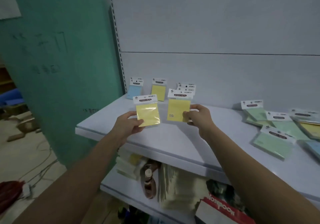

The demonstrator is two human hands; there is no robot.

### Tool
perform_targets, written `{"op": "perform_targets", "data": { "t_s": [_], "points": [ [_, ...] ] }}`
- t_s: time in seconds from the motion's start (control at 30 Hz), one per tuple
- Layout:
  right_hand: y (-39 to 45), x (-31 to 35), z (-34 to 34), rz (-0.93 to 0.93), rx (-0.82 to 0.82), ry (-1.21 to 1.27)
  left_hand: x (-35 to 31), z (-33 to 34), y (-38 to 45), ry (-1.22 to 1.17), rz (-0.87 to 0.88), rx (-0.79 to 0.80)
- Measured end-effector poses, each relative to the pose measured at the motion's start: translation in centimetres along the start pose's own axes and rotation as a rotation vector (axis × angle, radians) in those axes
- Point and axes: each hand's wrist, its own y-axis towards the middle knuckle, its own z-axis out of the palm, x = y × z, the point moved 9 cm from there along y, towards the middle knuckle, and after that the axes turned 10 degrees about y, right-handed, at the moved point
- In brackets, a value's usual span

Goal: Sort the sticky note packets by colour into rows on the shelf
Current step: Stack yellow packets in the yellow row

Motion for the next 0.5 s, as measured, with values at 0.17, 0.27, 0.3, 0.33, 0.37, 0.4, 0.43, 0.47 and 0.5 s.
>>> {"op": "perform_targets", "data": {
  "t_s": [0.17, 0.27, 0.3, 0.33, 0.37, 0.4, 0.43, 0.47, 0.5],
  "points": [
    [5.8, -0.4, 3.0, -0.01, -0.016, -0.054, 0.7, -1.5, 5.7, -0.002, -0.033, -0.015],
    [8.7, -0.4, 5.1, -0.056, -0.036, -0.113, 0.4, -3.0, 8.7, -0.014, -0.021, -0.012],
    [9.4, -0.5, 5.8, -0.062, -0.04, -0.126, 0.0, -3.5, 9.6, -0.014, -0.012, -0.013],
    [10.1, -0.6, 6.6, -0.068, -0.041, -0.143, -0.3, -4.0, 10.5, -0.021, -0.004, -0.012],
    [10.7, -0.7, 7.3, -0.081, -0.044, -0.161, -0.5, -4.4, 11.5, -0.035, 0.004, -0.007],
    [11.3, -0.7, 7.9, -0.095, -0.05, -0.177, -0.8, -4.6, 12.4, -0.047, 0.012, 0.003],
    [11.8, -0.9, 8.5, -0.106, -0.063, -0.195, -0.9, -4.7, 13.3, -0.052, 0.02, 0.019],
    [12.3, -1.0, 9.0, -0.114, -0.08, -0.215, -1.1, -4.7, 14.2, -0.051, 0.027, 0.036],
    [12.6, -1.2, 9.3, -0.114, -0.104, -0.236, -1.2, -4.7, 14.9, -0.05, 0.035, 0.053]
  ]
}}
